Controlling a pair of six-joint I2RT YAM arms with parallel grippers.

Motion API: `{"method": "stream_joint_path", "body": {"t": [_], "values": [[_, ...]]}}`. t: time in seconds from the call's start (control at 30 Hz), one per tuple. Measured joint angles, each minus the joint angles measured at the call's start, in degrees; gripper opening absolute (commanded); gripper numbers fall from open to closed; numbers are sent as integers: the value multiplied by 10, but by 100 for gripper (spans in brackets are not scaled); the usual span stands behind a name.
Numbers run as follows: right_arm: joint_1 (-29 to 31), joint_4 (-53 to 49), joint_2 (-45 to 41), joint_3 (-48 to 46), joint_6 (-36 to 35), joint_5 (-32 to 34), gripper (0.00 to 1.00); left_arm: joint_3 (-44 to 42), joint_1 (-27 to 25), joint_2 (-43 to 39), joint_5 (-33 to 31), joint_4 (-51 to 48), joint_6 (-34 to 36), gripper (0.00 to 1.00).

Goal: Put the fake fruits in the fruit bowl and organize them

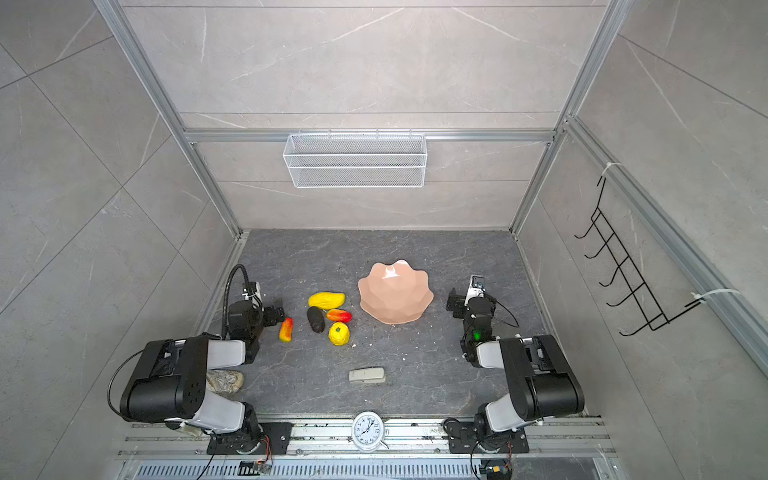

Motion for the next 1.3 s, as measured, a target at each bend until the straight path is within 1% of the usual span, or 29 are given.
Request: {"method": "stream_joint_path", "body": {"t": [0.7, 1.2, 1.3], "values": [[-9, 0, 0, 0, 0, -17, 100, 0, 0, 0, 2, 0, 0, 100], [-9, 0, 0, 0, 0, -17, 100, 0, 0, 0, 2, 0, 0, 100], [-5, -26, -23, 0, -6, -16, 100, 2, -7, -10, -22, -17, 0, 100]]}}
